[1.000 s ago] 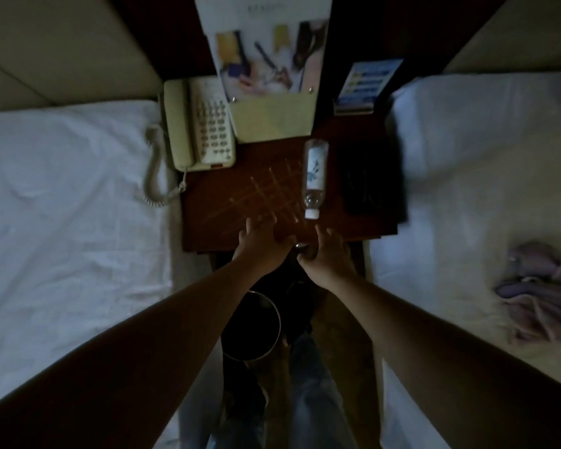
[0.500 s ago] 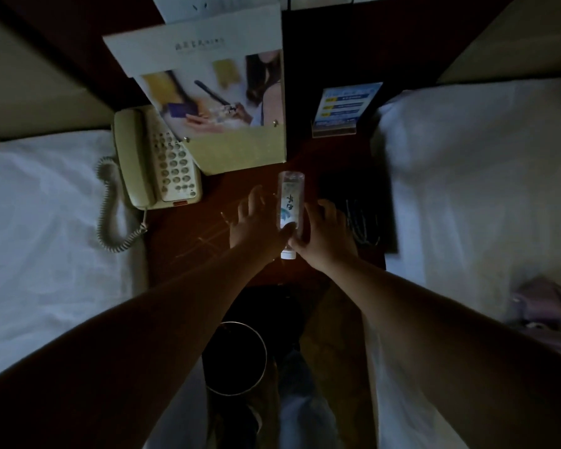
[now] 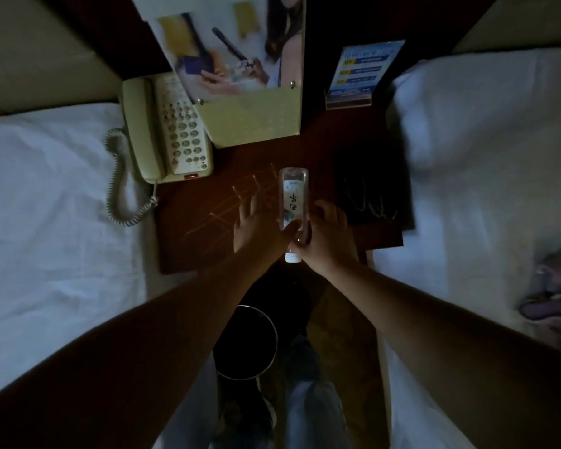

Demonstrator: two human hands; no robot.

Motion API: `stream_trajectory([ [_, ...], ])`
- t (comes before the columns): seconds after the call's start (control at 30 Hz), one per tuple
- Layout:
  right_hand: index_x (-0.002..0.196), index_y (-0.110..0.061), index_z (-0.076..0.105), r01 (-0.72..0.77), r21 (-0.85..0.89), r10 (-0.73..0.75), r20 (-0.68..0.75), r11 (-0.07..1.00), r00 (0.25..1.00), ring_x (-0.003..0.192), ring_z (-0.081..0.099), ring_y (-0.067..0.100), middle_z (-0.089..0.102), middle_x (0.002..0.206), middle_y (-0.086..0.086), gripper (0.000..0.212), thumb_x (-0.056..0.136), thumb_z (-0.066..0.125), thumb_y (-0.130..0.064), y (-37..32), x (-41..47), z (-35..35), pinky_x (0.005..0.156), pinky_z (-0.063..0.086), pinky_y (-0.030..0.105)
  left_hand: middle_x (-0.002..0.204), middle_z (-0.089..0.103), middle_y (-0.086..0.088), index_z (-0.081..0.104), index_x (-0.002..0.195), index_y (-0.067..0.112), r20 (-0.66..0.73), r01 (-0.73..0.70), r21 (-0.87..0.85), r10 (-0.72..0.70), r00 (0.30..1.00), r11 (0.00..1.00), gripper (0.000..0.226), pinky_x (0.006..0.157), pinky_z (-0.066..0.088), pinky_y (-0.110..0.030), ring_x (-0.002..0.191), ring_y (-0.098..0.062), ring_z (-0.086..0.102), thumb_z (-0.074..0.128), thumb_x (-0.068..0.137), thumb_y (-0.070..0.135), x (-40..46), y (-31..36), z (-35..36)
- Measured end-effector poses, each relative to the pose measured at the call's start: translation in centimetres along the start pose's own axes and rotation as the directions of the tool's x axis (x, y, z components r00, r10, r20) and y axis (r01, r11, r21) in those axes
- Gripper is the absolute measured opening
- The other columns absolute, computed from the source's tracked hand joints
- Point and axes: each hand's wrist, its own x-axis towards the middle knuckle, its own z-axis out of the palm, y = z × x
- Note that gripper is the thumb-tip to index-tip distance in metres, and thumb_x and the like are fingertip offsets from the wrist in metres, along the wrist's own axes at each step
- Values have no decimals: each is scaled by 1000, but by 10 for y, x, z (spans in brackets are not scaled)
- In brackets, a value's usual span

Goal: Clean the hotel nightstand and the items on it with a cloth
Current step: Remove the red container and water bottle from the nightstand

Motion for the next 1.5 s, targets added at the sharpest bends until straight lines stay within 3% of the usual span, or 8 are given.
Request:
stream_trajectory([
  [0.1, 149, -31, 38, -4, 31, 3, 23, 999, 1000, 144, 31, 26, 32, 157, 3, 81, 82, 63, -71, -18, -55, 26, 110, 43, 47, 159, 23, 3, 54, 140, 33, 52, 14, 18, -15, 999, 1000, 66, 117, 28, -55, 152, -29, 11, 47, 89, 74, -55, -30, 10],
  [0.27, 145, -36, 42, -67, 93, 51, 160, 993, 986, 145, 27, 26, 29, 157, 1, 70, 85, 63, -66, -43, -158, 88, 110, 43, 48, 166, 8, 9, 63, 131, 37, 167, 132, -25, -126, 978, 991, 50, 120, 26, -54, 153, -24, 5, 49, 93, 67, -159, -90, 44],
  [0.5, 150, -35, 41, -146, 42, 117, 403, 988, 908, 147, 22, 29, 20, 161, 3, 74, 86, 63, -64, -49, -243, 191, 115, 35, 47, 167, 11, 3, 59, 138, 28, 350, 269, 58, -272, 896, 961, 59, 119, 28, -51, 153, -27, 9, 45, 95, 66, -243, -171, 113],
  [0.67, 155, -26, 31, -164, -13, 154, 427, 986, 891, 146, 27, 30, 24, 161, 4, 82, 89, 56, -68, -49, -259, 239, 113, 34, 47, 168, 11, 2, 39, 151, 38, 400, 289, 83, -297, 867, 954, 59, 119, 24, -52, 152, -30, 13, 38, 98, 65, -256, -205, 145],
  [0.8, 161, -23, 13, -172, -46, 174, 464, 984, 869, 153, 12, 32, 10, 167, 5, 95, 90, 52, -71, -46, -262, 246, 121, 24, 48, 168, 6, 1, 25, 156, 40, 389, 254, 149, -293, 873, 956, 65, 119, 22, -54, 152, -33, 12, 38, 97, 65, -254, -216, 147],
  [1.07, 160, -23, 20, -35, -129, 69, 271, 991, 960, 152, 14, 33, 17, 165, 9, 91, 88, 50, -70, -55, -276, 126, 121, 22, 48, 169, -2, -1, 13, 159, 36, 237, -68, 283, -1, 972, 957, 79, 121, 18, -59, 154, -33, 5, 43, 93, 68, -272, -149, 45],
  [1.3, 161, -24, 16, -57, -110, 68, 103, 992, 992, 154, 8, 31, 10, 168, 6, 87, 93, 53, -64, -56, -315, -51, 122, 20, 46, 169, -7, 0, 10, 160, 35, 145, -244, 347, 206, 968, 905, 81, 123, 13, -58, 155, -31, -1, 39, 93, 71, -315, -39, -79],
  [1.5, 161, -23, 19, -128, -87, 128, -7, 988, 992, 155, 5, 29, 7, 169, 5, 83, 95, 49, -65, 1, -344, -151, 122, 13, 45, 169, -12, -3, 5, 161, 34, 148, -354, 419, 322, 935, 836, 83, 124, 9, -56, 156, -32, -1, 35, 94, 73, -327, 60, -117],
])
